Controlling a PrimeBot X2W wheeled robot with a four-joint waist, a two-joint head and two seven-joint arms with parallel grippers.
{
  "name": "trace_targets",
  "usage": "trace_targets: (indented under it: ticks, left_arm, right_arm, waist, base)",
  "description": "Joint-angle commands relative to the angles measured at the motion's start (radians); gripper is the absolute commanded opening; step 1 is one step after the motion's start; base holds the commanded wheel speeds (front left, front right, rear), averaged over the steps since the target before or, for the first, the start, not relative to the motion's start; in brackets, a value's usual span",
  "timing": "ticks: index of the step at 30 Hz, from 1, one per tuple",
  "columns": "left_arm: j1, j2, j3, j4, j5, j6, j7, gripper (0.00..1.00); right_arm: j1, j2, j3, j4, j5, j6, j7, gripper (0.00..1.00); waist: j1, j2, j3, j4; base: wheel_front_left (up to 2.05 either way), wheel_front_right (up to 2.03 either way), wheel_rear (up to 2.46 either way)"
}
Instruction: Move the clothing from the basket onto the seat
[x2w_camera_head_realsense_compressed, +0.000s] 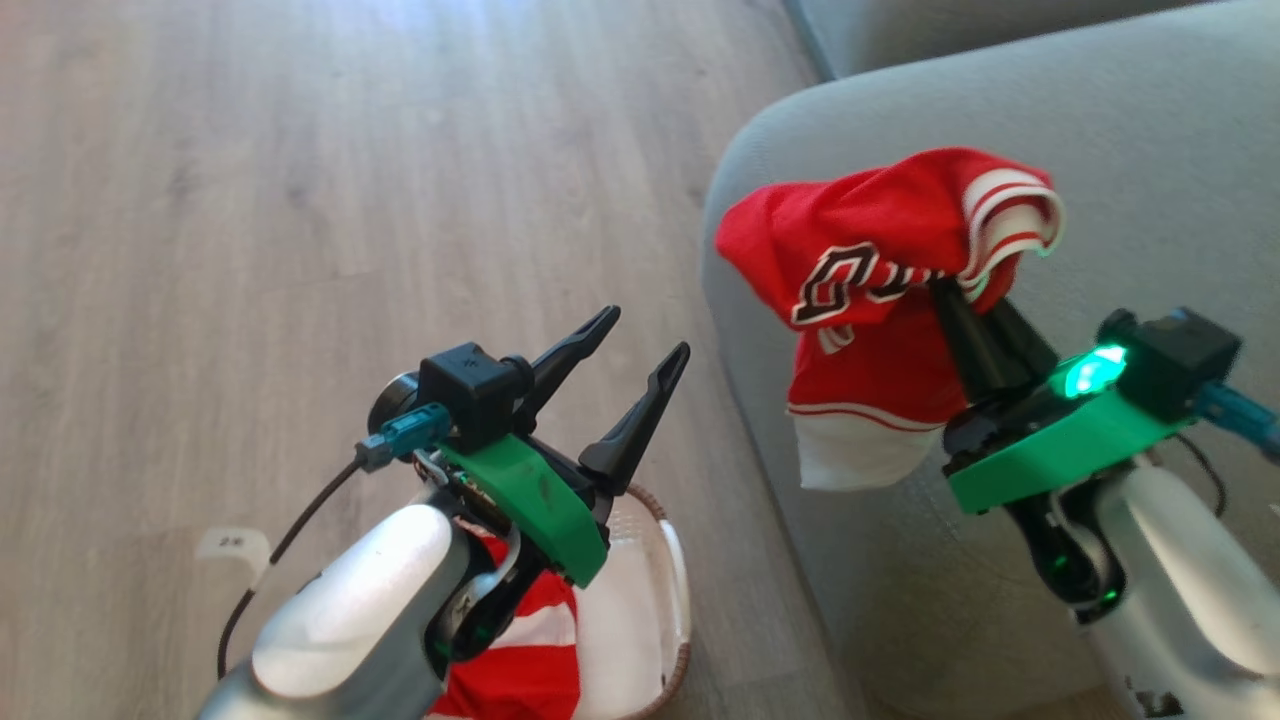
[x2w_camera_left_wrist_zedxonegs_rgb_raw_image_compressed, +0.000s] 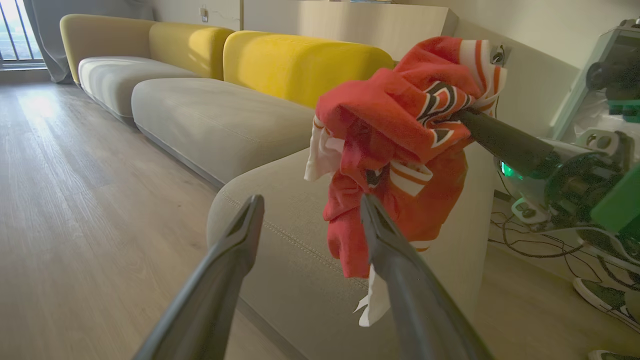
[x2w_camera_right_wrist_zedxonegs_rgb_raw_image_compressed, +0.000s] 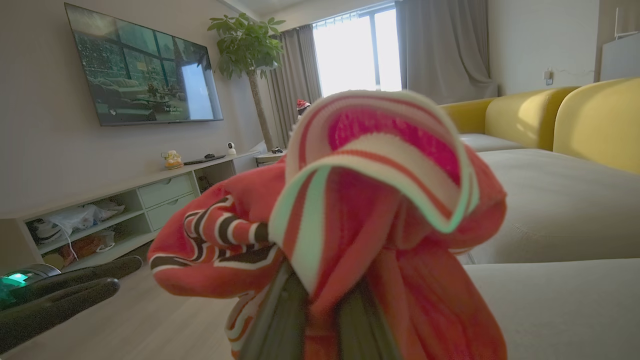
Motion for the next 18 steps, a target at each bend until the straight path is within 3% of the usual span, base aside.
trace_targets:
  ticks: [1,18]
  left_arm:
    - [-0.049,0.029,0.046,-0.03,0.007,0.003,-0.015,1.0]
    - [-0.079,0.039,0.035,-0.019,0.03,-0.001,-0.033,1.0]
  right_arm:
    - [-0.004,-0.013,-0.007,-0.05,-0.011,0.0,-0.006,0.0]
    - [0.053,0.0,-0.096,-0.169,-0.049,0.0,0.032,0.0]
  waist:
    - [0.0,0.0,0.011,-0.042]
    - [0.0,0.0,0.047,-0.222]
  base:
    - [0.0,0.0,0.0]
    - [0.0,0.0,0.0]
